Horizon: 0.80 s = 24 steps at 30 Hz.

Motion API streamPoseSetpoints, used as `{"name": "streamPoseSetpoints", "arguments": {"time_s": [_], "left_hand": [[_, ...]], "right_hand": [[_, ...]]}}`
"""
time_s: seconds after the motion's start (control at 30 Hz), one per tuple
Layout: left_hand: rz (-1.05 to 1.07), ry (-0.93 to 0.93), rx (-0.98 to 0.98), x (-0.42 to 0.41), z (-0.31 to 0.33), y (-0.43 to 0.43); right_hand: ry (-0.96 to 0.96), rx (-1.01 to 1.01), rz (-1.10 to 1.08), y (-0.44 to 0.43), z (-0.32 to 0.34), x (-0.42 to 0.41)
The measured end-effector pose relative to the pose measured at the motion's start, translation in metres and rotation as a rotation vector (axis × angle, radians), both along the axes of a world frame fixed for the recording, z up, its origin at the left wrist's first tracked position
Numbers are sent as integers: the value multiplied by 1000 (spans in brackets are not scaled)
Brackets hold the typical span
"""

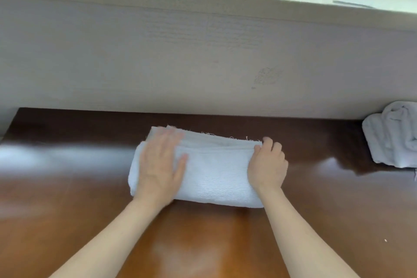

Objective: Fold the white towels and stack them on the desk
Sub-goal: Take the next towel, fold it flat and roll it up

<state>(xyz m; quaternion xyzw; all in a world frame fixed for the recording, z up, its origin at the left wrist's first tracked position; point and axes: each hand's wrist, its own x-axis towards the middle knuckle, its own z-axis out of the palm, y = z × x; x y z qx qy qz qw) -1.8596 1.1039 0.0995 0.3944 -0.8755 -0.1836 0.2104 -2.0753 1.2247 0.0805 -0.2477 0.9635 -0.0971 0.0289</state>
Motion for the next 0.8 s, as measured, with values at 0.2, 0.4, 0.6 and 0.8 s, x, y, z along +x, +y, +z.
{"name": "streamPoseSetpoints", "arguments": {"time_s": [0.2, 0.4, 0.6, 0.8], "left_hand": [[-328, -524, 50, -54, -27, 18], [-281, -540, 58, -51, -37, -14], [-249, -512, 44, -56, -37, -21], [-259, -540, 13, -68, -36, -50]], "right_hand": [[117, -210, 743, -10, 10, 48], [-171, 139, 662, -9, -7, 40], [-244, 188, 419, 7, -10, -9], [-254, 96, 393, 4, -12, -23]]}}
